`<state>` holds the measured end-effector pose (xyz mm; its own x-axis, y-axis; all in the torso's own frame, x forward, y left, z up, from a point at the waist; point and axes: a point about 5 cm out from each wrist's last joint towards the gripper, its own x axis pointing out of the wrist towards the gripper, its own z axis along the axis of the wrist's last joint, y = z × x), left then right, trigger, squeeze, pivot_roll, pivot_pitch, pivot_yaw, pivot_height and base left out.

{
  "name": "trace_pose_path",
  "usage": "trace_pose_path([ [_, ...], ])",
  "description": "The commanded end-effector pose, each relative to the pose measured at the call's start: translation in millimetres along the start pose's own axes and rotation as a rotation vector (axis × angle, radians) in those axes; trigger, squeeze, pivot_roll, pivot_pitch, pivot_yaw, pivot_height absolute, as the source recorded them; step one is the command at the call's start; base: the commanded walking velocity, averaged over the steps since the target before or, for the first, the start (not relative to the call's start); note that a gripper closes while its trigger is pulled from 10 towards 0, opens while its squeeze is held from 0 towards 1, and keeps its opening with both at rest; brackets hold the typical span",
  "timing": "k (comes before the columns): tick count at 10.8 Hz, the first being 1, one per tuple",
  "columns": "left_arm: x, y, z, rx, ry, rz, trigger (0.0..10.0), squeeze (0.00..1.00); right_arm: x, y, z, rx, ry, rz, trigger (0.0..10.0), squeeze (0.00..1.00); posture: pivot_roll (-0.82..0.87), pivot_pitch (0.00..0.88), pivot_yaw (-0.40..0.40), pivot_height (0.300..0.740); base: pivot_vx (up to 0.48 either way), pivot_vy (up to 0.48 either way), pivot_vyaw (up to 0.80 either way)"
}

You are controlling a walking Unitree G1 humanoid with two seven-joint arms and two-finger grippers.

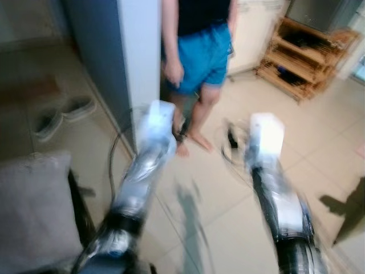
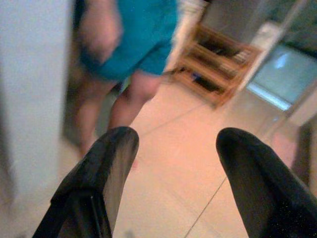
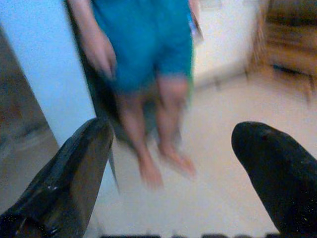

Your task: Setting the table

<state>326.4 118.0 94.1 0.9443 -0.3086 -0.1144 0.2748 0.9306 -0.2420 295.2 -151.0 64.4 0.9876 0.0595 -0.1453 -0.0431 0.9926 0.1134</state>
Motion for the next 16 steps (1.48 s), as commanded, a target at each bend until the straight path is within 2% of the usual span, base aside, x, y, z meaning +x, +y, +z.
trace_pose_path([
  [1,3.2,1.2,15,0.012,-0.066,-0.035,10.0,0.00,1.7,-1.5,6,-0.002,-0.050,0.022,10.0,0.00,0.07,0.000,-0.008,0.740,0.000,0.000,0.00],
  [2,12.0,10.6,22,0.062,-0.065,0.002,10.0,0.00,2.2,-17.9,4,0.037,-0.054,-0.042,10.0,0.00,0.08,0.000,-0.013,0.740,0.000,0.000,0.00],
  [3,14.4,16.8,31,0.038,-0.063,0.019,10.0,0.00,3.5,-22.6,12,0.062,-0.074,-0.048,10.0,0.00,0.08,0.000,-0.016,0.740,0.000,0.000,0.00],
  [4,3.6,14.1,23,-0.019,-0.031,-0.003,10.0,0.00,-0.9,-16.5,12,0.054,-0.086,-0.016,10.0,0.00,0.10,0.000,-0.029,0.740,0.000,0.000,0.00],
  [5,-3.8,9.5,13,-0.017,-0.019,-0.021,10.0,0.00,-0.9,-6.3,9,0.045,-0.079,0.016,10.0,0.00,0.12,0.000,-0.041,0.740,0.000,0.000,0.00],
  [6,-3.3,8.0,13,-0.017,-0.040,-0.025,10.0,0.00,0.9,-3.4,9,0.034,-0.086,0.025,10.0,0.00,0.12,0.000,-0.057,0.740,0.000,0.000,0.00],
  [7,-1.5,6.6,20,-0.009,-0.084,-0.021,10.0,0.00,4.1,1.7,16,-0.019,-0.134,0.044,10.0,0.00,0.13,0.000,-0.064,0.740,0.000,0.000,0.00],
  [8,-11.8,14.6,37,0.075,-0.197,-0.002,10.0,0.00,-0.4,-1.7,35,-0.073,-0.251,0.024,10.0,0.00,0.11,0.000,-0.053,0.740,0.000,0.000,0.00],
  [9,-17.6,18.2,46,0.109,-0.248,-0.002,10.0,0.00,-3.8,-3.6,41,-0.078,-0.288,0.027,10.0,0.00,0.11,0.000,-0.045,0.740,0.000,0.000,0.00],
  [10,-16.2,17.3,49,0.086,-0.234,-0.016,10.0,0.00,-6.1,-8.6,32,-0.023,-0.248,0.011,10.0,0.00,0.10,0.000,-0.045,0.740,0.000,0.000,0.00],
  [11,-15.3,12.2,48,0.064,-0.236,-0.030,10.0,0.00,-10.5,-7.0,27,-0.030,-0.239,0.028,10.0,0.00,0.10,0.000,-0.049,0.740,0.000,0.000,0.00],
  [13,-24.0,3.0,44,0.083,-0.247,-0.069,10.0,0.00,-22.1,-7.1,27,-0.047,-0.247,0.038,10.0,0.00,0.10,0.000,-0.062,0.740,0.000,0.000,0.00],
  [16,-15.6,-3.6,37,0.105,-0.198,-0.102,10.0,0.00,-15.1,-9.2,22,-0.075,-0.215,0.022,10.0,0.00,0.09,0.000,-0.047,0.740,0.000,-0.391,0.00],
])
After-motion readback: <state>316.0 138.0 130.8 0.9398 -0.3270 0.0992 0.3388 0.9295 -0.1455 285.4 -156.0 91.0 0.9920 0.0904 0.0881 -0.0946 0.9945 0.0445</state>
